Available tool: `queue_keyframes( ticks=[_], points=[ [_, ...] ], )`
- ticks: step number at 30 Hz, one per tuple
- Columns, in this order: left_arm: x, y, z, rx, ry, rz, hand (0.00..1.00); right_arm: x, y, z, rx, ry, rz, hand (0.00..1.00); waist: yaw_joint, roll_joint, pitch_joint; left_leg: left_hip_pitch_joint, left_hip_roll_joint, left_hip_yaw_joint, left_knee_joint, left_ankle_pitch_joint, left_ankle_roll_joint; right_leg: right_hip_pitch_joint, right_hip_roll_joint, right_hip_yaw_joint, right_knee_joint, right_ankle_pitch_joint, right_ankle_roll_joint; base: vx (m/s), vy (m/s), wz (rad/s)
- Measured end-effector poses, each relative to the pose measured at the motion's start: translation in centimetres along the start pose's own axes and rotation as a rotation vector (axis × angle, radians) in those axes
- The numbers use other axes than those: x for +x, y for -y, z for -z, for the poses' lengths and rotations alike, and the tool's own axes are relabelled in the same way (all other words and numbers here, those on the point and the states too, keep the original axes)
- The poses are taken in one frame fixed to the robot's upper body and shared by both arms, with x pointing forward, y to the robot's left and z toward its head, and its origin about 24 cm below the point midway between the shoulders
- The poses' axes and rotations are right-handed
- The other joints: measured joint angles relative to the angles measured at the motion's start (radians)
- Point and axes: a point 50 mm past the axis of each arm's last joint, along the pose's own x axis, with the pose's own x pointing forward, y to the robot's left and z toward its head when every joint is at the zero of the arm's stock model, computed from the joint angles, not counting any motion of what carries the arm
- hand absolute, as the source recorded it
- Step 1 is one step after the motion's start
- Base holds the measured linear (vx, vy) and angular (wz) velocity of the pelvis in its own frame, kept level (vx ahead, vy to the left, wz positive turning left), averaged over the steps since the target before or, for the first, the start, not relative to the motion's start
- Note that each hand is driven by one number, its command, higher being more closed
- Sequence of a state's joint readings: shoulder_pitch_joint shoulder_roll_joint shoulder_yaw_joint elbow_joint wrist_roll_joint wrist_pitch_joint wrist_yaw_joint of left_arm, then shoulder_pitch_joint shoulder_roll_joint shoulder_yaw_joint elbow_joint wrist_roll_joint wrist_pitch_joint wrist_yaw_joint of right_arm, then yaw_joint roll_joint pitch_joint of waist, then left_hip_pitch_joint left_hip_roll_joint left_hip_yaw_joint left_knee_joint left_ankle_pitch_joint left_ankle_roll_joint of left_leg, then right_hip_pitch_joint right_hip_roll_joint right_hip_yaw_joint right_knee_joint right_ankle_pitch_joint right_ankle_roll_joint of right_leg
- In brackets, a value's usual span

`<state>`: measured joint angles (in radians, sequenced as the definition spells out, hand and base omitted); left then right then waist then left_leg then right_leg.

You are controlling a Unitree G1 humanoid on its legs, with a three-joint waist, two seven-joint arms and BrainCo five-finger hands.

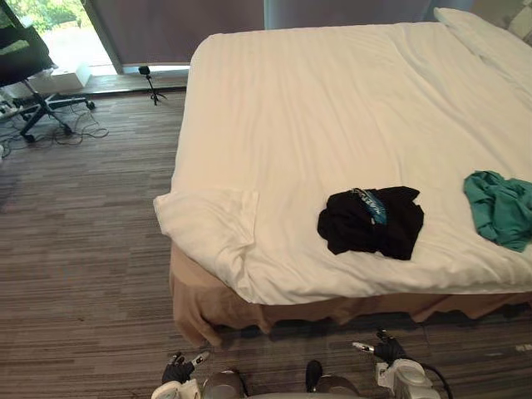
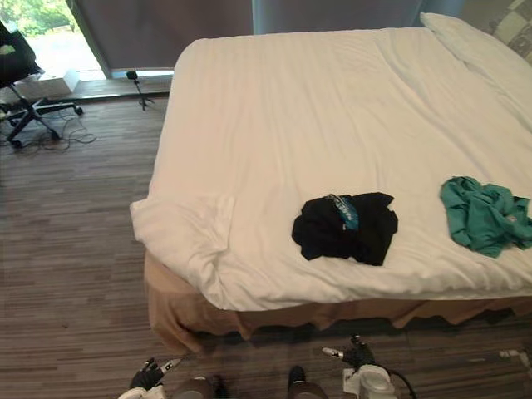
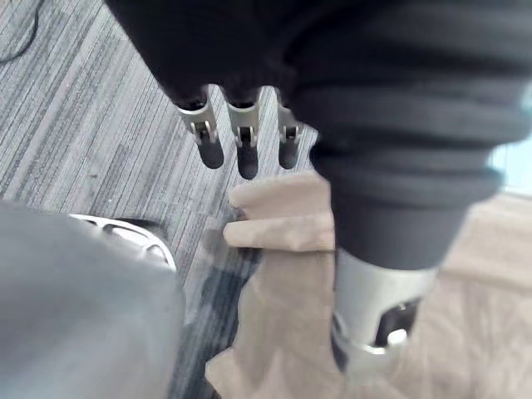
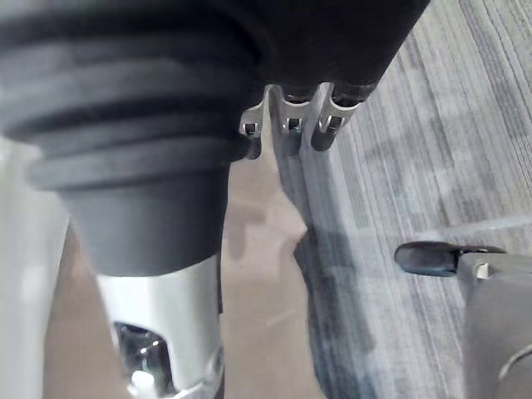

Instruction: Tidy the bed and pick cloth on bed and put in laundry

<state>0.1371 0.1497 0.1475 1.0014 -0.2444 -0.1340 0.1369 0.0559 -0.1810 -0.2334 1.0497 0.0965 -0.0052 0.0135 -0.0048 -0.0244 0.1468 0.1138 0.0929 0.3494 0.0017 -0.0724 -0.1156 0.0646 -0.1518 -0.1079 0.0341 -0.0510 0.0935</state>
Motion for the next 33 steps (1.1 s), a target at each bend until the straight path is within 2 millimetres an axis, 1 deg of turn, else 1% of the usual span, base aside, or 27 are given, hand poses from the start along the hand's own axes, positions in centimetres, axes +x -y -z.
queue_keyframes(
  ticks=[1, 2, 3, 4, 5, 7, 8, 9, 11, 12, 13, 14, 15, 17, 18, 19, 20, 21, 22, 24, 28, 29, 30, 31, 32, 33],
  points=[
    [0.3, -1.0, -1.0, -0.003, 0.038, -0.038, 0.0, -0.1, -0.1, 0.6, 0.0, -0.017, -0.007, 0.0, -0.005, -0.008, -0.006, 0.011, -0.006, 0.004, -0.021, 0.006, 0.001, 0.0, -0.003, -0.001, 0.0, -0.001, 0.001, 0.08, 0.063, -0.03],
    [0.5, -2.4, -2.0, -0.011, 0.074, -0.084, 0.0, -0.3, 0.0, 1.2, -0.001, -0.033, -0.007, 0.0, -0.007, -0.012, -0.009, 0.022, -0.01, 0.011, -0.039, 0.012, 0.001, 0.0, -0.003, 0.0, -0.001, -0.001, 0.001, 0.08, 0.053, -0.09],
    [0.6, -3.2, -2.7, -0.014, 0.099, -0.109, 0.0, -0.3, 0.0, 1.3, -0.004, -0.038, -0.007, 0.0, -0.007, -0.013, -0.009, 0.029, -0.011, 0.018, -0.048, 0.016, 0.001, 0.0, -0.003, 0.001, -0.001, -0.001, 0.001, 0.05, 0.031, -0.12],
    [0.8, -4.8, -4.5, -0.022, 0.16, -0.158, 0.0, -0.4, 0.1, 1.6, -0.005, -0.048, -0.007, 0.0, -0.008, -0.011, -0.012, 0.036, -0.014, 0.024, -0.062, 0.022, 0.001, 0.0, -0.003, 0.0, -0.002, -0.001, 0.001, 0.04, 0.013, -0.08],
    [0.9, -6.4, -6.6, -0.027, 0.24, -0.196, 0.0, -0.4, 0.1, 1.8, -0.006, -0.059, -0.006, 0.0, -0.009, -0.013, -0.014, 0.041, -0.015, 0.025, -0.074, 0.03, 0.002, 0.0, -0.002, -0.002, -0.003, -0.001, 0.001, 0.02, 0.001, -0.03],
    [0.6, -8.3, -10.3, -0.063, 0.379, -0.236, 0.0, -0.5, 0.2, 2.5, -0.008, -0.084, -0.002, 0.0, -0.009, -0.005, -0.022, 0.047, -0.015, 0.024, -0.1, 0.046, -0.001, -0.001, 0.001, -0.017, -0.004, -0.001, 0.001, 0.0, -0.027, 0.08],
    [-0.1, -9.4, -13.5, -0.125, 0.52, -0.252, 0.0, -0.6, 0.2, 3.0, -0.007, -0.095, 0.001, 0.0, -0.008, 0.0, -0.029, 0.046, -0.013, 0.023, -0.105, 0.052, -0.001, -0.001, 0.003, -0.028, -0.004, -0.001, 0.001, -0.01, -0.036, 0.09],
    [-0.5, -9.7, -14.4, -0.146, 0.568, -0.254, 0.0, -0.6, 0.2, 3.0, -0.007, -0.097, 0.002, 0.0, -0.007, 0.002, -0.031, 0.046, -0.013, 0.023, -0.105, 0.052, -0.002, -0.001, 0.003, -0.029, -0.005, -0.001, 0.001, -0.02, -0.036, 0.05],
    [-2.4, -10.3, -18.5, -0.238, 0.773, -0.243, 0.0, -0.8, 0.4, 3.4, -0.006, -0.104, 0.023, 0.0, -0.003, 0.021, -0.045, 0.045, -0.009, 0.024, -0.106, 0.06, -0.005, 0.001, 0.007, -0.038, -0.007, -0.001, 0.001, -0.05, -0.046, 0.01],
    [-2.8, -10.4, -19.2, -0.247, 0.806, -0.242, 0.0, -0.8, 0.5, 3.5, -0.003, -0.106, 0.027, 0.0, -0.003, 0.025, -0.047, 0.045, -0.007, 0.024, -0.107, 0.06, -0.006, 0.002, 0.009, -0.04, -0.008, -0.001, 0.001, -0.07, -0.055, 0.01],
    [-3.7, -10.7, -20.6, -0.263, 0.879, -0.249, 0.0, -0.9, 0.6, 3.6, -0.002, -0.109, 0.033, 0.0, -0.002, 0.029, -0.053, 0.045, -0.003, 0.024, -0.112, 0.064, -0.008, 0.003, 0.012, -0.044, -0.011, 0.001, -0.001, -0.06, -0.043, 0.0],
    [-4.2, -10.9, -21.2, -0.275, 0.916, -0.263, 0.0, -0.9, 0.6, 3.7, -0.003, -0.11, 0.038, 0.0, -0.001, 0.03, -0.055, 0.044, -0.001, 0.024, -0.112, 0.065, -0.009, 0.004, 0.014, -0.045, -0.014, 0.001, -0.002, -0.09, -0.067, -0.02],
    [-5.6, -11.7, -23.0, -0.302, 1.008, -0.297, 0.0, -1.0, 0.8, 3.9, -0.003, -0.113, 0.05, 0.0, 0.006, 0.032, -0.06, 0.044, 0.007, 0.026, -0.113, 0.069, -0.011, 0.005, 0.024, -0.048, -0.022, 0.005, -0.008, -0.07, -0.061, -0.02],
    [-6.8, -12.3, -24.2, -0.309, 1.077, -0.316, 0.0, -1.0, 0.8, 3.9, -0.003, -0.113, 0.053, 0.0, 0.01, 0.032, -0.061, 0.044, 0.014, 0.028, -0.113, 0.071, -0.014, 0.006, 0.03, -0.048, -0.025, 0.008, -0.013, -0.06, -0.054, -0.02],
    [-8.0, -12.6, -25.6, -0.304, 1.154, -0.32, 0.0, -1.1, 0.9, 4.0, -0.004, -0.113, 0.06, 0.0, 0.013, 0.029, -0.064, 0.042, 0.018, 0.029, -0.113, 0.073, -0.016, 0.008, 0.035, -0.05, -0.033, 0.012, -0.018, -0.06, -0.052, 0.0],
    [-9.0, -12.6, -26.5, -0.301, 1.213, -0.315, 0.0, -1.1, 1.0, 3.8, -0.004, -0.103, 0.067, 0.0, 0.015, 0.028, -0.066, 0.042, 0.02, 0.029, -0.113, 0.074, -0.016, 0.015, 0.039, -0.052, -0.045, 0.016, -0.021, -0.06, -0.051, 0.02],
    [-10.1, -12.6, -27.6, -0.293, 1.278, -0.3, 0.0, -1.2, 1.1, 4.0, -0.004, -0.111, 0.075, 0.0, 0.017, 0.025, -0.07, 0.043, 0.02, 0.029, -0.113, 0.074, -0.017, 0.027, 0.043, -0.055, -0.062, 0.021, -0.022, -0.03, -0.03, 0.03],
    [-10.3, -12.5, -27.9, -0.29, 1.289, -0.293, 0.0, -1.2, 1.2, 4.1, -0.004, -0.113, 0.076, 0.0, 0.017, 0.024, -0.072, 0.043, 0.021, 0.029, -0.113, 0.074, -0.017, 0.028, 0.043, -0.056, -0.064, 0.022, -0.022, -0.04, -0.024, 0.03],
    [-10.8, -12.2, -28.6, -0.278, 1.321, -0.263, 0.0, -1.3, 1.2, 4.2, -0.004, -0.117, 0.075, 0.0, 0.017, 0.025, -0.074, 0.043, 0.021, 0.029, -0.113, 0.072, -0.017, 0.039, 0.045, -0.057, -0.079, 0.028, -0.022, 0.0, 0.0, 0.0],
    [-10.9, -11.2, -29.4, -0.253, 1.329, -0.203, 0.0, -1.3, 1.2, 4.3, -0.004, -0.12, 0.073, 0.0, 0.018, 0.024, -0.081, 0.042, 0.021, 0.03, -0.113, 0.069, -0.02, 0.042, 0.045, -0.057, -0.092, 0.034, -0.022, 0.01, -0.002, -0.02],
    [-9.2, -6.4, -29.8, -0.068, 1.225, -0.013, 0.0, -1.3, 0.8, 4.4, 0.007, -0.124, 0.045, 0.0, 0.015, 0.022, -0.085, 0.043, 0.018, 0.047, -0.113, 0.065, -0.024, 0.042, 0.045, -0.046, -0.097, 0.038, -0.022, 0.04, 0.006, -0.07],
    [-8.8, -5.6, -29.9, -0.035, 1.21, 0.016, 0.0, -1.3, 0.7, 4.4, 0.014, -0.124, 0.041, 0.0, 0.014, 0.022, -0.086, 0.043, 0.018, 0.049, -0.113, 0.065, -0.024, 0.042, 0.045, -0.046, -0.098, 0.038, -0.022, 0.05, 0.0, -0.04],
    [-8.2, -4.1, -29.8, 0.028, 1.171, 0.063, 0.0, -1.2, 0.5, 4.3, 0.03, -0.12, 0.034, 0.0, 0.009, 0.022, -0.085, 0.043, 0.017, 0.053, -0.113, 0.065, -0.024, 0.04, 0.045, -0.044, -0.101, 0.039, -0.022, 0.05, -0.006, -0.02],
    [-7.6, -2.8, -29.8, 0.089, 1.129, 0.099, 0.0, -1.2, 0.3, 4.0, 0.036, -0.111, 0.03, 0.0, -0.004, 0.021, -0.084, 0.042, 0.017, 0.057, -0.113, 0.065, -0.024, 0.035, 0.047, -0.043, -0.102, 0.04, -0.023, 0.05, -0.013, -0.05],
    [-7.3, -2.1, -29.7, 0.117, 1.108, 0.111, 0.0, -1.1, 0.3, 3.8, 0.037, -0.104, 0.028, 0.0, -0.008, 0.021, -0.083, 0.04, 0.017, 0.061, -0.113, 0.065, -0.024, 0.031, 0.047, -0.04, -0.102, 0.041, -0.024, 0.03, -0.014, -0.13],
    [-6.6, -1.0, -29.8, 0.175, 1.069, 0.127, 0.0, -1.0, 0.1, 3.5, 0.036, -0.088, 0.025, 0.0, -0.013, 0.021, -0.083, 0.031, 0.019, 0.075, -0.113, 0.067, -0.026, 0.018, 0.048, -0.029, -0.102, 0.043, -0.026, 0.01, -0.014, -0.18]
  ],
)
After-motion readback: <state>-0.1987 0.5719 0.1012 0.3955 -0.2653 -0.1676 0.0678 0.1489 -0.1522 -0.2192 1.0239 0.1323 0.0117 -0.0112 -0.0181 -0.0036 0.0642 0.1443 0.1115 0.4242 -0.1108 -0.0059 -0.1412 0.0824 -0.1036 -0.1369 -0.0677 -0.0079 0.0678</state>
